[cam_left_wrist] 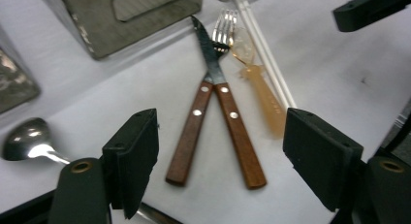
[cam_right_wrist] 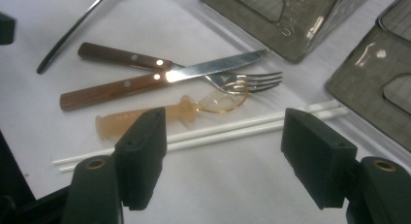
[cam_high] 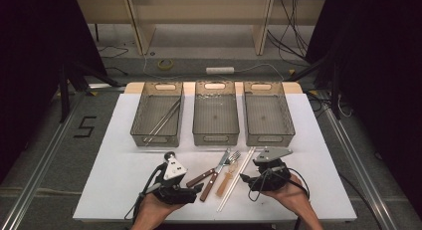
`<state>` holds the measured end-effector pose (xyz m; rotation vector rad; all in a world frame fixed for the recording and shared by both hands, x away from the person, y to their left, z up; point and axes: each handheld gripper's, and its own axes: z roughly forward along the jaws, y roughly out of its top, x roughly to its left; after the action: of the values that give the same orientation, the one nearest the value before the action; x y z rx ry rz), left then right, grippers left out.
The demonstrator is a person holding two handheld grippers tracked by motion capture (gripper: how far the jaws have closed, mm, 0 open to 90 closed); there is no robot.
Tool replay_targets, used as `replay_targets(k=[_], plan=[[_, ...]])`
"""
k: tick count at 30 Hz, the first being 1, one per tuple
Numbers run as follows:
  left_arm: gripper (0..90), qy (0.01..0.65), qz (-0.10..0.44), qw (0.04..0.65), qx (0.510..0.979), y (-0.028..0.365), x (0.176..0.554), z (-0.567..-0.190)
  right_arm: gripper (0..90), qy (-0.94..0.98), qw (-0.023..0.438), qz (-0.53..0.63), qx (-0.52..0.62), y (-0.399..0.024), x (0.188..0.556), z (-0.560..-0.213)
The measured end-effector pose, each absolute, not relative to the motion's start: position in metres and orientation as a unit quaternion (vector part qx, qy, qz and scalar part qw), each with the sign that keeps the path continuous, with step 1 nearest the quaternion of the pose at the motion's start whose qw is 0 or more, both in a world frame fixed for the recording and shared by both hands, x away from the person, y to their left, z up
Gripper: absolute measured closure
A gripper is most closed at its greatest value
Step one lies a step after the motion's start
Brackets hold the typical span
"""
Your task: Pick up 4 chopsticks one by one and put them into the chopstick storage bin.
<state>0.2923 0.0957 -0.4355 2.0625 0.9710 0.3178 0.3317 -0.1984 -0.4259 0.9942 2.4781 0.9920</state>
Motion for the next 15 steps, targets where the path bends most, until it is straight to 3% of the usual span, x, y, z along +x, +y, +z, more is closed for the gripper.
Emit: replay_targets(k=[15], plan=[[33.6,0.382,0.101,0.429,0.812,0.058,0.265,-0.449,30.2,0.824,0.163,0.38,0.387,-0.22,0.325,-0.425]])
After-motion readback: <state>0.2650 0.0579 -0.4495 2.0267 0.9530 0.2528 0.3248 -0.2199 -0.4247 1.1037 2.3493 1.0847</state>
